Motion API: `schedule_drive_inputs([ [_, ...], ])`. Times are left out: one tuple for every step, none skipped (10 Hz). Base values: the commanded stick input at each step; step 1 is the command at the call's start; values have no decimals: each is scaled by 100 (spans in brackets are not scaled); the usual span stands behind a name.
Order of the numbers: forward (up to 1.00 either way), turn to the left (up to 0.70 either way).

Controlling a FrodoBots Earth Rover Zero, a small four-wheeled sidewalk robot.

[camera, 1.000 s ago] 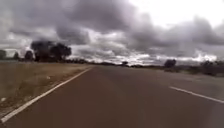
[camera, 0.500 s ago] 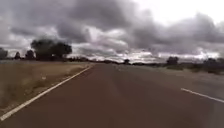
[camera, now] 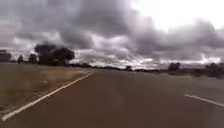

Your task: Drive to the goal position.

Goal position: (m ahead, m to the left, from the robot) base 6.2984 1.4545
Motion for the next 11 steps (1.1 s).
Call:
schedule_drive_inputs([
  [85,4],
  [85,4],
  [85,4],
  [85,4],
  [85,4],
  [85,4],
  [85,4],
  [85,4],
  [85,4],
  [85,4],
  [85,4],
])
